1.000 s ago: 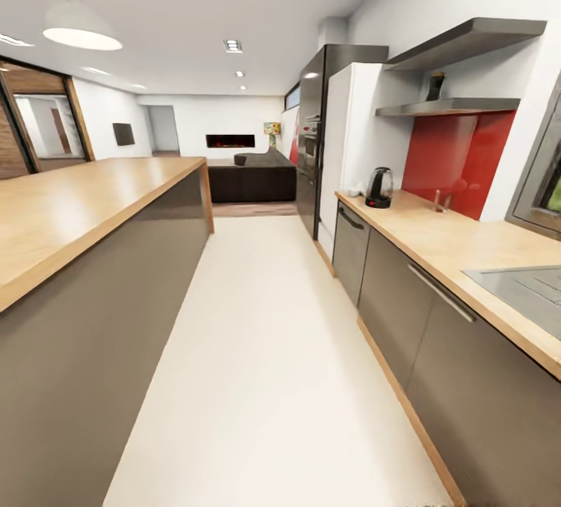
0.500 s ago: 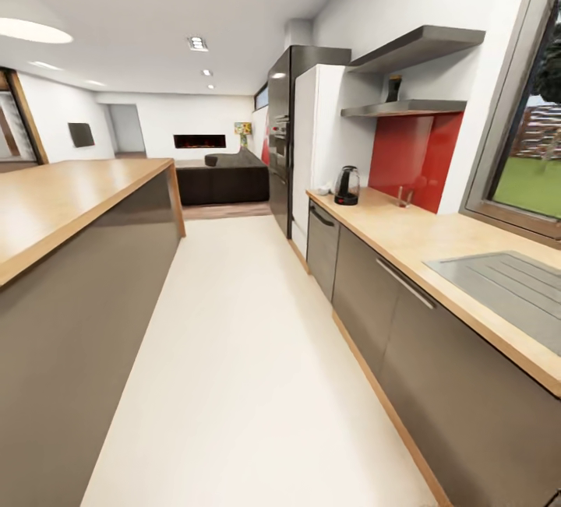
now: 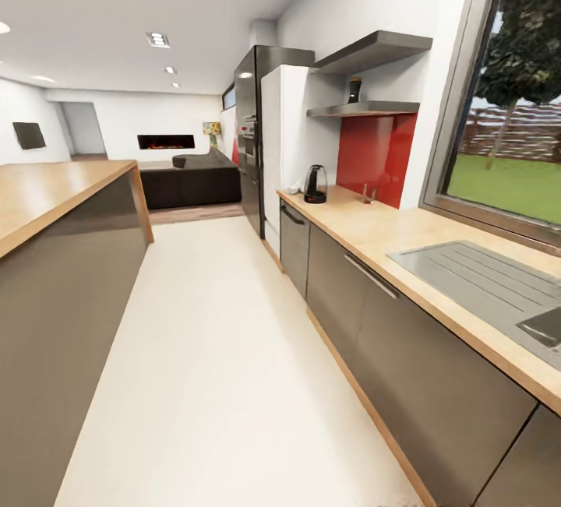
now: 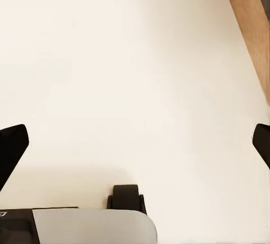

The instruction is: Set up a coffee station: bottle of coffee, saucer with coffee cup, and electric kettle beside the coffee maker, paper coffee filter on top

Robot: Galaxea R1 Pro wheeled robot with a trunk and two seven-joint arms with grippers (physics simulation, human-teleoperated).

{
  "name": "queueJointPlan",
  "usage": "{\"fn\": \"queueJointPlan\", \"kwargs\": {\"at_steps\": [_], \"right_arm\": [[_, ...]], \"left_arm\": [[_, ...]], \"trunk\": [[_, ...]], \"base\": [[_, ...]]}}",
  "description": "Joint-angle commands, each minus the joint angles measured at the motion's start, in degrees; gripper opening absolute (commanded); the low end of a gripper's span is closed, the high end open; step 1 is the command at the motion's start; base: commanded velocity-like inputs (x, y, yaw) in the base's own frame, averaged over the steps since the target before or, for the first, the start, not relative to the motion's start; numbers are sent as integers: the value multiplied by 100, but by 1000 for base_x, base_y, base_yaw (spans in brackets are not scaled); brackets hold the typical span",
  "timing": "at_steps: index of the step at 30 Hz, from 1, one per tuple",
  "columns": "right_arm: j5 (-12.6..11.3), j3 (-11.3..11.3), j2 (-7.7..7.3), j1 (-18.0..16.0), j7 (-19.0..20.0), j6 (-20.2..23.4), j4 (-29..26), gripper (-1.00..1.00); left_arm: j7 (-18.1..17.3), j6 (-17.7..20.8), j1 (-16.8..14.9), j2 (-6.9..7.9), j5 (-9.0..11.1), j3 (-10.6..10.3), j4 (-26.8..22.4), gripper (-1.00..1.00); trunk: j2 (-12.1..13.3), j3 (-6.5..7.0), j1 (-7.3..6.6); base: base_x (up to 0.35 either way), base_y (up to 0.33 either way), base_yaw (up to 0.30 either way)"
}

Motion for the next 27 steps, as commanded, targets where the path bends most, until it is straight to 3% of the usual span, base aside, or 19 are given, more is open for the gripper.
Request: {"fn": "queueJointPlan", "kwargs": {"at_steps": [1, 11, 15, 20, 27], "right_arm": [[-3, -6, 1, -6, -2, -2, 0, 100], [-3, -8, 1, -6, -2, -2, 0, 100], [-3, -7, 1, -6, -3, -2, -1, 100], [5, -6, 1, -7, -8, -6, 0, 100], [6, -6, 1, -4, -17, -10, -4, 100]], "left_arm": [[1, -8, 3, 1, -4, 1, -8, 100], [1, -8, 3, 1, -4, 1, -8, 100], [1, -8, 3, 1, -4, -4, -8, 100], [-1, -8, 3, 1, -4, -7, -8, 100], [0, -8, 3, 1, -4, -10, -8, 100]], "trunk": [[-3, -5, 0], [-3, -5, 0], [-3, -5, 0], [-3, -5, 0], [-3, -5, 0]], "base": [[0, 0, -255], [1, 3, -254], [174, 168, -80], [251, 207, 20], [311, 94, 218]]}}
